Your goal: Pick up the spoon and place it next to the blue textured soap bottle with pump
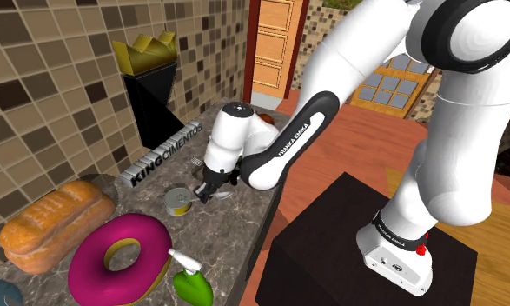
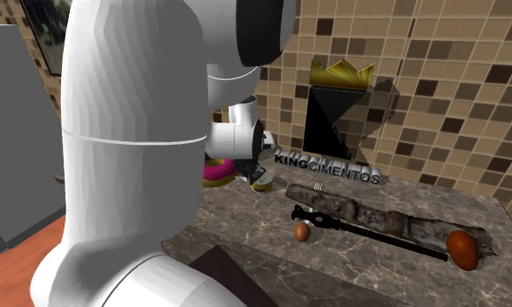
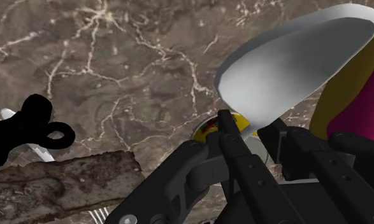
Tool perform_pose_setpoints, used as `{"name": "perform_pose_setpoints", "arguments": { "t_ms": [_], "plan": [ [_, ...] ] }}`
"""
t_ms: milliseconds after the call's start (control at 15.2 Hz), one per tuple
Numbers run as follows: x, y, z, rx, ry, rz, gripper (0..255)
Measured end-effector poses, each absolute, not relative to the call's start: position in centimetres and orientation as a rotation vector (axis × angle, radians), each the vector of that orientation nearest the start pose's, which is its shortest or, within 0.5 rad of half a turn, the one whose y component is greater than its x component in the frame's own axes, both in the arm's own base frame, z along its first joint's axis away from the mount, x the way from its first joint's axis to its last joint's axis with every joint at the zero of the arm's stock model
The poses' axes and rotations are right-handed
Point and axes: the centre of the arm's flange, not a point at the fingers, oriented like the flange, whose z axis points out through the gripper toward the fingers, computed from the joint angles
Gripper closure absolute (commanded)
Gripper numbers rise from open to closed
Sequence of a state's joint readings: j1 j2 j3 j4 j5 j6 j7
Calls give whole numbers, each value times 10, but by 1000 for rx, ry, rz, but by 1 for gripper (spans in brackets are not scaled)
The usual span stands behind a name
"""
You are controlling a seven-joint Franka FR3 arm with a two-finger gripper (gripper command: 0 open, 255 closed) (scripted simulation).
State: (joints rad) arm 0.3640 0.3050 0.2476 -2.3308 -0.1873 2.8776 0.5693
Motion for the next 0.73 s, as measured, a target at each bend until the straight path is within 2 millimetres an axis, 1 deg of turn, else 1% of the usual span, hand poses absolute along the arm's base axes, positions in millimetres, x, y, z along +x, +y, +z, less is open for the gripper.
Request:
{"name": "perform_pose_setpoints", "arguments": {
  "t_ms": [726],
  "plan": [
    [438,323,293,-2968,-293,-318,255]
  ]
}}
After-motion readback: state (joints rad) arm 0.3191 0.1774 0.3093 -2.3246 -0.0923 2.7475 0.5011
